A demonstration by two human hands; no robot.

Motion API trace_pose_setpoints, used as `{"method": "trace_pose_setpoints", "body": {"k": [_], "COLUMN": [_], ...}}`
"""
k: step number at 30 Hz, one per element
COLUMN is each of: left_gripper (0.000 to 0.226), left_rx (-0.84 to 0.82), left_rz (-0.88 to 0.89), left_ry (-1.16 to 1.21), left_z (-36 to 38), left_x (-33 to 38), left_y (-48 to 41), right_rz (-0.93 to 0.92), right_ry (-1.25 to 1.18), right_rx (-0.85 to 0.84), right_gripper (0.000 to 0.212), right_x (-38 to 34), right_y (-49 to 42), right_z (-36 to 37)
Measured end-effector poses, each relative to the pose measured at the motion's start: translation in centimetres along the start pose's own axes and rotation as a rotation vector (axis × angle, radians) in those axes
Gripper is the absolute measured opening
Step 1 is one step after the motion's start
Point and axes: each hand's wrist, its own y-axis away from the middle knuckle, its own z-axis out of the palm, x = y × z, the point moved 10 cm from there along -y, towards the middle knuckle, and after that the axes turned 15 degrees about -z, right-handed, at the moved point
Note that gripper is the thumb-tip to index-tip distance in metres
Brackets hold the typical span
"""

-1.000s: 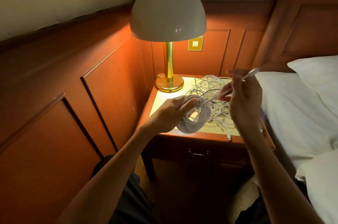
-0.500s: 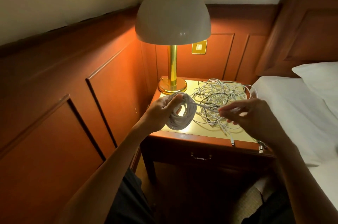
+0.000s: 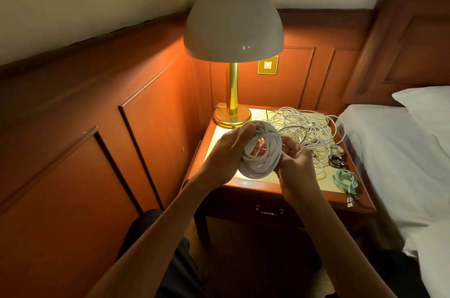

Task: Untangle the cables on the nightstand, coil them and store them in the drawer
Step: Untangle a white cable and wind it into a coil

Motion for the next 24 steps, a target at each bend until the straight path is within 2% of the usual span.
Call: {"method": "trace_pose_setpoints", "body": {"k": [3, 6, 10, 13, 15, 17, 21, 24], "left_gripper": [0.046, 0.036, 0.031, 0.035, 0.036, 0.042, 0.043, 0.040], "left_rx": [0.103, 0.166, 0.178, 0.219, 0.292, 0.344, 0.386, 0.405], "left_rz": [0.034, 0.043, 0.005, 0.010, 0.062, 0.124, 0.198, 0.223], "left_ry": [-0.117, -0.205, -0.285, -0.342, -0.383, -0.452, -0.502, -0.525], "left_z": [-1.1, -1.7, -1.7, -1.9, -2.3, -2.3, -1.9, -2.0], "left_x": [0.0, 0.0, -0.6, -0.6, -0.1, 0.3, 0.7, 0.9], "left_y": [0.1, 0.4, 0.5, 0.6, 0.7, 0.7, 0.9, 0.9], "right_rz": [0.167, 0.288, 0.527, 0.583, 0.592, 0.543, 0.352, 0.347], "right_ry": [-0.229, -0.334, -0.331, -0.387, -0.477, -0.516, -0.216, -0.188], "right_rx": [0.009, -0.030, -0.175, -0.181, -0.156, -0.209, -0.292, -0.282], "right_gripper": [0.026, 0.025, 0.035, 0.038, 0.041, 0.049, 0.052, 0.051], "right_x": [1.3, 2.2, 4.1, 4.9, 4.9, 4.0, 2.8, 2.8], "right_y": [0.3, 0.8, 2.6, 3.2, 3.2, 2.9, 1.9, 1.9], "right_z": [1.0, 2.1, 2.9, 2.9, 3.0, 3.5, 3.6, 3.6]}}
